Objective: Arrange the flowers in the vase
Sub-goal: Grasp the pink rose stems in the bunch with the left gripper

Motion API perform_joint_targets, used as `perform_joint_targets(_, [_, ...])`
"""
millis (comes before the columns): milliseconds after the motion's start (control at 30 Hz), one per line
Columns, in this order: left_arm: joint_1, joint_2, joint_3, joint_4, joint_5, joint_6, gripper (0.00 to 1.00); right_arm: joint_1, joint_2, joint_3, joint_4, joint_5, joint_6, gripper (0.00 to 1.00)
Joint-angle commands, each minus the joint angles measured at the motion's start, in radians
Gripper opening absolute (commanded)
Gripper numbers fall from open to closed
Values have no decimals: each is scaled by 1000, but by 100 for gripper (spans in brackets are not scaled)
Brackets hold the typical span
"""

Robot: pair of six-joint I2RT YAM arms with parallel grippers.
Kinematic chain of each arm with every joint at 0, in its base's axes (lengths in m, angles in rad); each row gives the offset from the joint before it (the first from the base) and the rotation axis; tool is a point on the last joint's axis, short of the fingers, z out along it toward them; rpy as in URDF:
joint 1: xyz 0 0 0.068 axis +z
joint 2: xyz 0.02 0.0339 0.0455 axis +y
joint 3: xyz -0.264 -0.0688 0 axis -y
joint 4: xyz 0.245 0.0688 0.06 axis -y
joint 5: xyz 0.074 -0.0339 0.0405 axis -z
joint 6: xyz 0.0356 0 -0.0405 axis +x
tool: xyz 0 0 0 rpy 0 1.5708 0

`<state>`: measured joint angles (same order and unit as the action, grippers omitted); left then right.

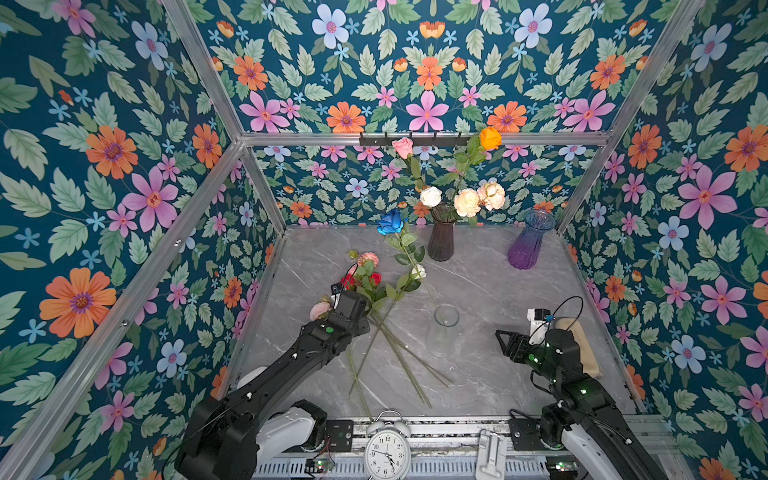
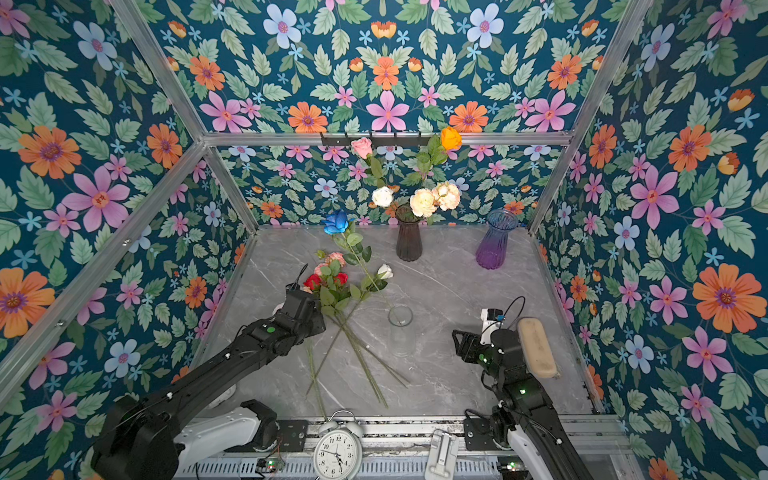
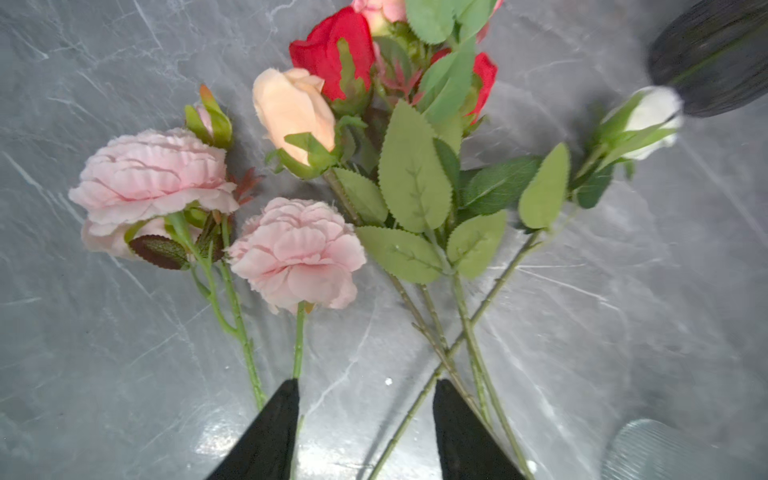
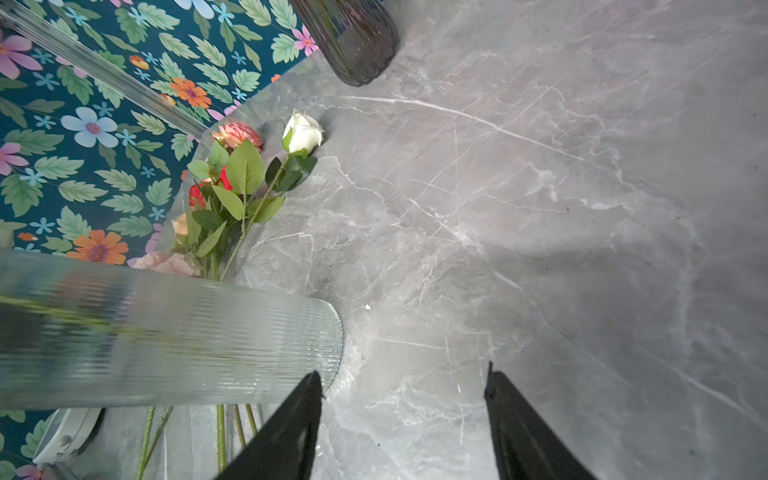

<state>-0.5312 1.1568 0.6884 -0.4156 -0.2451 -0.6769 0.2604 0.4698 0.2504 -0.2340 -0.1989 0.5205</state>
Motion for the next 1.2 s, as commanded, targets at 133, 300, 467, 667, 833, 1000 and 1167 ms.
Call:
perform_joint_targets(133, [34, 136, -11, 77, 3, 61, 55, 0, 62, 23, 42, 11, -5, 65])
perform_joint_targets(300, [84, 130, -124, 245, 129, 117, 40, 1, 92, 32, 42, 59, 4, 65])
perform_joint_targets(467, [94, 24, -232, 293, 155, 69, 29, 0, 114, 44, 29, 103, 18, 65])
perform_joint_targets(667, [94, -124, -261, 225, 119, 27, 29, 1, 81, 35, 16, 110, 21, 66])
perform_joint_targets(833, [94, -220, -297, 210, 94, -84, 39, 0, 0, 49, -78, 148, 37, 75])
perform_joint_targets(1000, [94, -121, -296, 167, 76, -191, 40, 0, -107, 0, -48, 112, 31, 74])
perform_joint_targets(1167, [94, -21, -239, 156, 90, -203, 36, 1, -122, 0, -51, 59, 8, 74])
